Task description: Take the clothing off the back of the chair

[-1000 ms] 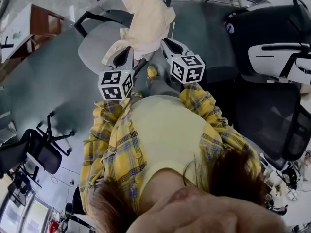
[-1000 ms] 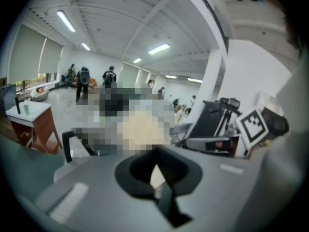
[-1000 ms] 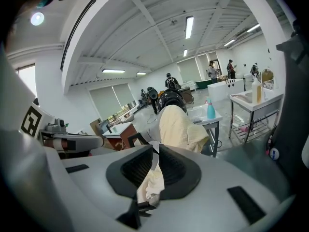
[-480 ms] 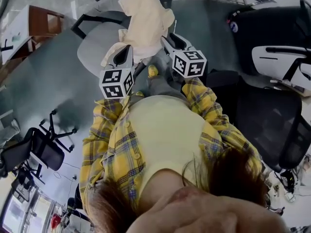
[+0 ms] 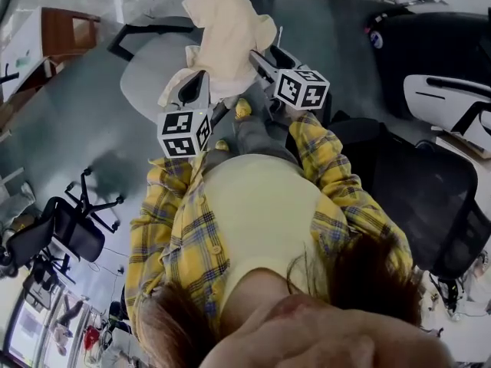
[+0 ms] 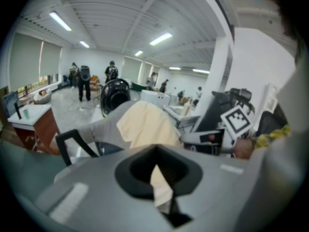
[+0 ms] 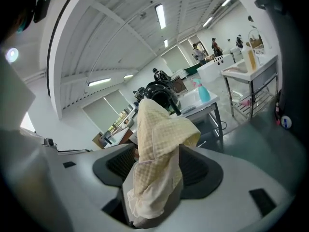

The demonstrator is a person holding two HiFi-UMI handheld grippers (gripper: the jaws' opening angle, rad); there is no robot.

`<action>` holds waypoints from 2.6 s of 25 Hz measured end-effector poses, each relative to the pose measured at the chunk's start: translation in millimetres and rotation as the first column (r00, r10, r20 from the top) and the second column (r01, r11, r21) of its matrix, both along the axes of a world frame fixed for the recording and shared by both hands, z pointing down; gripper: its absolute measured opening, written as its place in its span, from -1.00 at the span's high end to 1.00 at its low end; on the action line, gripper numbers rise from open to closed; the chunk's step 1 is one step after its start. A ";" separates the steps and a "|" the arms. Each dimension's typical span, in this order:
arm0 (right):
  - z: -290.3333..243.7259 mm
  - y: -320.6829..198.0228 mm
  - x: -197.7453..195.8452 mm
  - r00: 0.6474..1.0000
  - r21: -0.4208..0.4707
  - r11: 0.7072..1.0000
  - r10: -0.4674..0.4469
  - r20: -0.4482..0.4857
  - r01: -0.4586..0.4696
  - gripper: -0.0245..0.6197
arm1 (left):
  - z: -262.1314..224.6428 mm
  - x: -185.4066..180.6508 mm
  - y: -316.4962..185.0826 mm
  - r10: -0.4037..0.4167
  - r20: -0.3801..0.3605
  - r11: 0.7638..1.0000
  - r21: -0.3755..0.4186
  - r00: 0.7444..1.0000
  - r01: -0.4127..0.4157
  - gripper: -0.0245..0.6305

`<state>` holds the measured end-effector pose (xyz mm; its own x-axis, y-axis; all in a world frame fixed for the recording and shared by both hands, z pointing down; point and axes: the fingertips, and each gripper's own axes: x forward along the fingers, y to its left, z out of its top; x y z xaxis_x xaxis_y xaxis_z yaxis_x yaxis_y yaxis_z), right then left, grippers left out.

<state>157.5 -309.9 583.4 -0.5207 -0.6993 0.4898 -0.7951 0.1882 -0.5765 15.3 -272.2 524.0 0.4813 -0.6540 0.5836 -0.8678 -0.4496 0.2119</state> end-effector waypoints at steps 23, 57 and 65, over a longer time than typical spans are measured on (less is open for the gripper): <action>10.0 -42.6 -7.9 0.971 -0.032 0.999 0.035 0.238 -0.028 0.14 | -3.7 -5.5 -0.7 -0.022 0.061 0.999 0.033 0.998 0.020 0.91; -111.5 13.7 -100.5 0.997 0.316 0.947 -0.042 -0.063 0.060 0.76 | -52.2 -115.2 55.6 -0.163 -0.063 0.975 0.140 0.985 0.170 0.91; -154.7 41.6 -147.7 0.989 0.381 0.913 -0.134 -0.056 0.145 0.76 | -74.5 -138.7 73.6 -0.196 -0.093 0.959 0.188 0.976 0.211 0.91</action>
